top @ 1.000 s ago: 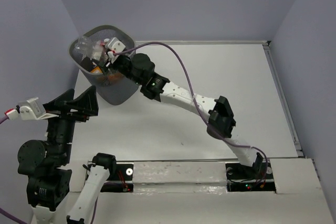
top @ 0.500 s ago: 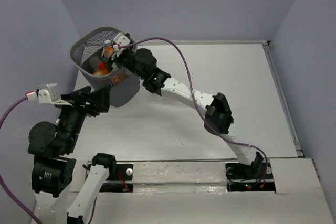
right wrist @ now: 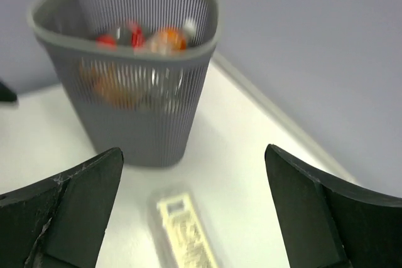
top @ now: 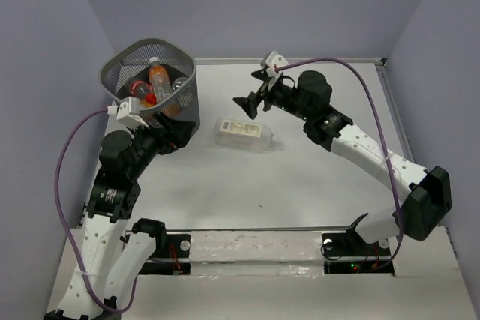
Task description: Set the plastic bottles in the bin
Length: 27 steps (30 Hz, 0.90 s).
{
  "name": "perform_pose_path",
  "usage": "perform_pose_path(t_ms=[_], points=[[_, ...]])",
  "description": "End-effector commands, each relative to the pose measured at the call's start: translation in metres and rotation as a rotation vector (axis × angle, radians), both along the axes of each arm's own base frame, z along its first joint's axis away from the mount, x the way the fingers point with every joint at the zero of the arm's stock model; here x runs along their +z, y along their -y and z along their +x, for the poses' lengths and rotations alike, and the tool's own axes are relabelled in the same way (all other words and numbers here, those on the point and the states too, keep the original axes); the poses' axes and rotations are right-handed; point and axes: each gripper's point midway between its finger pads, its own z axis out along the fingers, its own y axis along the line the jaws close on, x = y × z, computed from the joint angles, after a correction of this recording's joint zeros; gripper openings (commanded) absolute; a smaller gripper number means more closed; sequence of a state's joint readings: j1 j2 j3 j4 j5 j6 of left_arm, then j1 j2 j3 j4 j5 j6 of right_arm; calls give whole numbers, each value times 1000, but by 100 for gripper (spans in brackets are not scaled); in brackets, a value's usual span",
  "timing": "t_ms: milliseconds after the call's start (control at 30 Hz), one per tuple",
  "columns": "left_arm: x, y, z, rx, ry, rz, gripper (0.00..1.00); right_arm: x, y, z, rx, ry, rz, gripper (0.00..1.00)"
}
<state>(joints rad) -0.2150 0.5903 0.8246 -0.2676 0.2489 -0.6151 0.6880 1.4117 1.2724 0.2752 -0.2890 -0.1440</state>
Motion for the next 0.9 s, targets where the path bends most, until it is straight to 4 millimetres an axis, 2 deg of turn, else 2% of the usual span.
perform_pose_path(t_ms=[0, 33, 100, 167, 200, 233, 267, 300, 333, 367, 433, 467, 500, 567, 600, 667, 767, 800, 867], points=[[70, -2, -13, -17, 237, -4, 99, -151, -2, -18, 116, -265, -410, 100], [77, -5, -18, -7, 243, 14, 99, -169, -3, -14, 119, -285, -463, 100], [84, -14, -24, 19, 274, 75, 99, -180, 1, -8, 139, -268, -556, 100], [90, -21, -32, 33, 295, 132, 99, -205, 5, -3, 144, -308, -657, 100], [94, -24, -41, 35, 312, 147, 99, -199, 2, 6, 128, -289, -666, 100], [95, -26, -45, 37, 323, 161, 99, -214, 2, 13, 123, -298, -709, 100], [96, -27, -49, 35, 335, 174, 99, -219, 2, 17, 113, -311, -724, 100], [96, -28, -53, 35, 344, 186, 99, -226, 4, 23, 96, -310, -761, 100], [94, -30, -58, 33, 364, 208, 99, -224, 3, 28, 89, -307, -777, 100], [92, -30, -61, 31, 368, 218, 99, -240, 2, 33, 92, -329, -810, 100], [86, -32, -65, 27, 378, 240, 99, -250, 4, 40, 78, -336, -860, 100], [84, -32, -65, 25, 380, 245, 99, -246, 1, 47, 71, -326, -863, 100], [82, -31, -65, 19, 384, 252, 99, -266, 2, 50, 72, -359, -906, 100], [79, -30, -66, 9, 394, 271, 99, -270, -3, 57, 77, -365, -921, 100], [77, -31, -66, 9, 393, 277, 99, -289, -3, 58, 87, -400, -953, 100], [77, -31, -66, 8, 399, 291, 99, -302, -5, 59, 94, -425, -969, 100], [78, -33, -65, 15, 406, 299, 99, -312, -13, 56, 132, -461, -951, 98], [77, -33, -65, 19, 406, 301, 99, -307, -18, 56, 137, -461, -924, 96], [78, -36, -63, 39, 408, 300, 99, -288, -22, 64, 96, -430, -875, 84]])
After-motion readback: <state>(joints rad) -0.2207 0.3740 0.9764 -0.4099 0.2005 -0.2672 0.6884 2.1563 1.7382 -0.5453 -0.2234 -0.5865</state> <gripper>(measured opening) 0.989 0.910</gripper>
